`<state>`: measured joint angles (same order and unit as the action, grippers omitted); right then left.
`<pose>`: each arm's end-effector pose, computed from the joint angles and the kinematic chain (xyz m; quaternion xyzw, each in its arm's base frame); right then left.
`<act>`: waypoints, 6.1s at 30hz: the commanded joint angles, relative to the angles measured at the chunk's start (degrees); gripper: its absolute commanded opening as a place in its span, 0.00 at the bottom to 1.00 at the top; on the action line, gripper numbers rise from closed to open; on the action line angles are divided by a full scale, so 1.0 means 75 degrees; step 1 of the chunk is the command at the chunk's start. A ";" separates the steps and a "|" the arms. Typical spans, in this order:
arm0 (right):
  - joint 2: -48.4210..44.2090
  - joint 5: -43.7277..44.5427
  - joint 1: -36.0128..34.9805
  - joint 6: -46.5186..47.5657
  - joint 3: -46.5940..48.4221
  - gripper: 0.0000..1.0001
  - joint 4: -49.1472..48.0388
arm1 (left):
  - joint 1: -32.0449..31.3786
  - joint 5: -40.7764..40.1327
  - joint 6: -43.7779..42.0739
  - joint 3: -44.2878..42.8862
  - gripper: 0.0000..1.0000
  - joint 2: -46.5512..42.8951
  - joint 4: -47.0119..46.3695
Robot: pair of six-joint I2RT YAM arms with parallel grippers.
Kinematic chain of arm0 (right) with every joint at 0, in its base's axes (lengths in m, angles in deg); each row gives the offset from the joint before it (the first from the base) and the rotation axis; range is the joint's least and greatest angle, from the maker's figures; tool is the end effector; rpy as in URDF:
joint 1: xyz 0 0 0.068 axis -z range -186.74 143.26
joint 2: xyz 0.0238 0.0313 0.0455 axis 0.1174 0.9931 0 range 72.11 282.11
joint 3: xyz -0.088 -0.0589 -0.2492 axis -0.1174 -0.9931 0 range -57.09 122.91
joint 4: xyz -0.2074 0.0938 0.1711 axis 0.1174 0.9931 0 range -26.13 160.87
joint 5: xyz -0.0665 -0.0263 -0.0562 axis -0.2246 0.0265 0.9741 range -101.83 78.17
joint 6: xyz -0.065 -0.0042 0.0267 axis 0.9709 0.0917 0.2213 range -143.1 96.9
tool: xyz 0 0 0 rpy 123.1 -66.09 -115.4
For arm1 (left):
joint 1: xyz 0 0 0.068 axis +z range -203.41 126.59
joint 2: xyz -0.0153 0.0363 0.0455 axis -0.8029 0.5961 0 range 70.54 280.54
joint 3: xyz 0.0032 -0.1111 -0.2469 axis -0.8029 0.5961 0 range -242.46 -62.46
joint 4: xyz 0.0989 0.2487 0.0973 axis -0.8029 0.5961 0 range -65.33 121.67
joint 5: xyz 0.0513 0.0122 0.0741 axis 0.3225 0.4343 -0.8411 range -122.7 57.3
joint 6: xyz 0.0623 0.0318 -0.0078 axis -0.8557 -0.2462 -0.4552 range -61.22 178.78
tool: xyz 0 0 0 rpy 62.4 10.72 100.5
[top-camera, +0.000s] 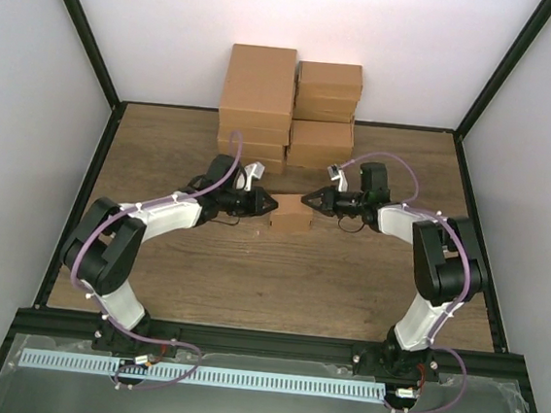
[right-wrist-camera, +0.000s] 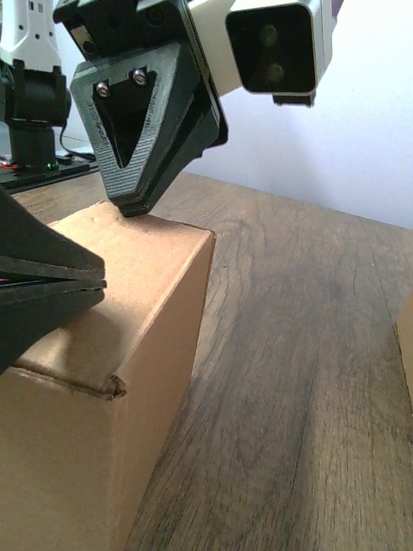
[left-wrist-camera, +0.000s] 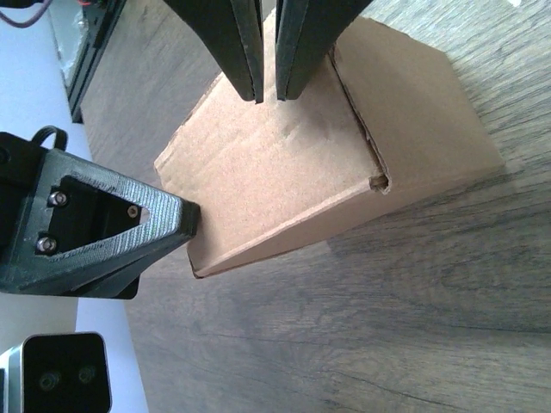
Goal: Fold the paper box
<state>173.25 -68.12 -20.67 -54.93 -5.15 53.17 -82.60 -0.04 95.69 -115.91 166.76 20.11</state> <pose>0.3527 0.1367 0.1395 -0.0789 0.8164 0.5404 0.1878 0.3197 -0.2141 0.1589 0.0644 0.8696 -0.4406 0.2133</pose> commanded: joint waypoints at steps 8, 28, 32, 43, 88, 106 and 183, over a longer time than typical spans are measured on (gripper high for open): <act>-0.1374 0.1117 0.0042 0.0800 0.0060 0.12 0.1532 | -0.0054 -0.1187 -0.2638 -0.0406 0.76 -0.1275 0.2349; -0.3771 0.2536 0.0047 0.1389 -0.0551 1.00 0.2556 | -0.0995 -0.2878 -0.6068 -0.1218 1.00 -0.1063 0.2828; -0.4177 0.2853 0.0045 0.1557 -0.0635 1.00 0.2748 | -0.0992 -0.2536 -0.6394 -0.2057 1.00 -0.0384 0.3685; -0.4624 0.2879 0.0043 0.1557 -0.0784 1.00 0.2683 | -0.1051 -0.2088 -0.7015 -0.2854 0.98 0.0674 0.3940; -0.5378 0.3143 0.0041 0.1341 -0.1390 0.97 0.2294 | -0.1764 -0.2487 -0.9458 -0.4152 1.00 0.1379 0.6083; -0.5610 0.3287 0.0043 0.1406 -0.1413 0.94 0.2497 | -0.1761 -0.2556 -0.9432 -0.4619 0.72 0.1655 0.6573; -0.4122 0.2267 -0.1179 -0.5814 0.0334 0.69 0.4106 | -0.4537 -0.8689 -1.0170 0.0719 0.65 -0.2655 0.0298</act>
<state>142.50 -52.95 -29.31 -98.58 -2.98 85.59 -115.71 -65.76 19.69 -111.52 148.05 23.43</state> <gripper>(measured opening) 0.710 0.653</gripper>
